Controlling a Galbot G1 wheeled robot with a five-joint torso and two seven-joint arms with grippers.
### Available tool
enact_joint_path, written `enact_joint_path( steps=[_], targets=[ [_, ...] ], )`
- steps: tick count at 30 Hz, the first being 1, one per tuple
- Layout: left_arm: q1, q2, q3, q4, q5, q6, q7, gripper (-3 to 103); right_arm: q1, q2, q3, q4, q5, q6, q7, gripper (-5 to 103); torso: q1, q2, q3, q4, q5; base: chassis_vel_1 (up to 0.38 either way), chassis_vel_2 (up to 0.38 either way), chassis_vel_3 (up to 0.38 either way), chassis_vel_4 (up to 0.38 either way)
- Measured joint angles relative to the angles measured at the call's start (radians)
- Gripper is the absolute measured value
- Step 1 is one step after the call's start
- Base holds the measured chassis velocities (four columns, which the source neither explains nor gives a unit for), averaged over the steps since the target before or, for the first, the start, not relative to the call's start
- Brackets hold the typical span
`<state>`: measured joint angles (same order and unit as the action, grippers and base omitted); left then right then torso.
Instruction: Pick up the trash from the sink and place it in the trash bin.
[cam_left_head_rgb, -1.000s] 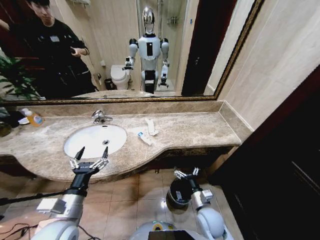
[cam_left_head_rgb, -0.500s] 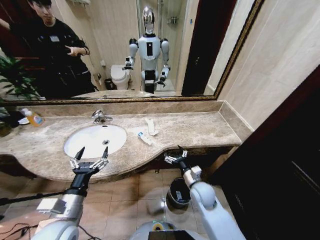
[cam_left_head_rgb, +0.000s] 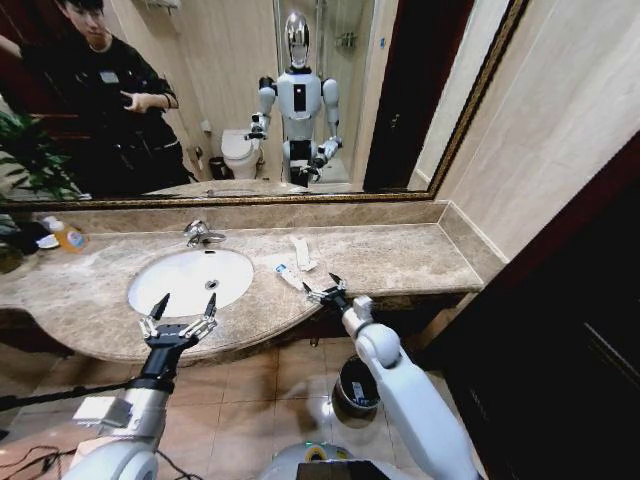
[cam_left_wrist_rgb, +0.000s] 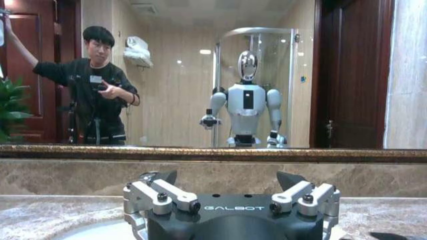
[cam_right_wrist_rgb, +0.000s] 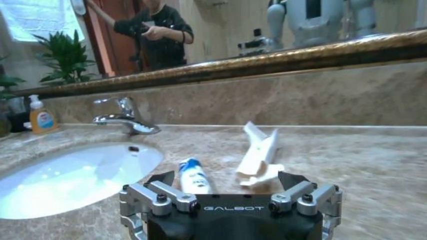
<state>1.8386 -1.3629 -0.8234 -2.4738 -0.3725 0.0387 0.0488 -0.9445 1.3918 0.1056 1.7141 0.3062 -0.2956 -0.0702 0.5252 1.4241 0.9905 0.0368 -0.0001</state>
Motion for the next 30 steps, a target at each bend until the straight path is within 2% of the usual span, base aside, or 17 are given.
enact_joint_path(
  steps=[9, 18, 20, 21, 23, 24, 26, 27, 30],
  targets=[
    [0.000, 0.000, 0.000, 0.000, 0.000, 0.000, 0.000, 100, 0.075, 0.071, -0.060, -0.123, -0.003, 0.005, 0.027, 100, 0.000, 0.000, 0.000, 0.0000, -0.0001, 0.000, 0.000, 0.000, 0.000],
    [0.000, 0.000, 0.000, 0.000, 0.000, 0.000, 0.000, 100, 0.081, 0.077, -0.065, -0.170, -0.011, 0.006, 0.047, 101, 0.000, 0.000, 0.000, 0.0000, 0.0001, 0.000, 0.000, 0.000, 0.000],
    [0.000, 0.000, 0.000, 0.000, 0.000, 0.000, 0.000, 100, 0.074, 0.075, -0.063, -0.176, -0.013, 0.010, 0.047, 95, 0.000, 0.000, 0.000, 0.0000, 0.0001, 0.000, 0.000, 0.000, 0.000],
    [0.000, 0.000, 0.000, 0.000, 0.000, 0.000, 0.000, 100, 0.074, 0.075, -0.063, -0.176, -0.013, 0.010, 0.047, 95, 0.000, 0.000, 0.000, 0.0000, 0.0001, 0.000, 0.000, 0.000, 0.000],
    [0.000, 0.000, 0.000, 0.000, 0.000, 0.000, 0.000, 100, 0.070, 0.075, -0.061, -0.178, -0.018, 0.014, 0.048, 84, 0.000, 0.000, 0.000, 0.0000, 0.0001, 0.000, 0.000, 0.000, 0.000],
    [0.000, 0.000, 0.000, 0.000, 0.000, 0.000, 0.000, 100, 0.070, 0.075, -0.061, -0.178, -0.018, 0.014, 0.048, 84, 0.000, 0.000, 0.000, 0.0000, 0.0001, 0.000, 0.000, 0.000, 0.000],
    [0.000, 0.000, 0.000, 0.000, 0.000, 0.000, 0.000, 100, 0.064, 0.075, -0.060, -0.175, -0.022, 0.014, 0.051, 73, 0.000, 0.000, 0.000, 0.0000, 0.0001, 0.000, 0.000, 0.000, 0.000],
    [0.000, 0.000, 0.000, 0.000, 0.000, 0.000, 0.000, 100, 0.064, 0.075, -0.060, -0.175, -0.022, 0.014, 0.051, 73, 0.000, 0.000, 0.000, 0.0000, 0.0001, 0.000, 0.000, 0.000, 0.000],
    [0.000, 0.000, 0.000, 0.000, 0.000, 0.000, 0.000, 100, 0.054, 0.075, -0.058, -0.165, -0.026, 0.014, 0.057, 57, 0.000, 0.000, 0.000, 0.0000, 0.0002, 0.000, 0.000, 0.000, 0.000]
  ],
)
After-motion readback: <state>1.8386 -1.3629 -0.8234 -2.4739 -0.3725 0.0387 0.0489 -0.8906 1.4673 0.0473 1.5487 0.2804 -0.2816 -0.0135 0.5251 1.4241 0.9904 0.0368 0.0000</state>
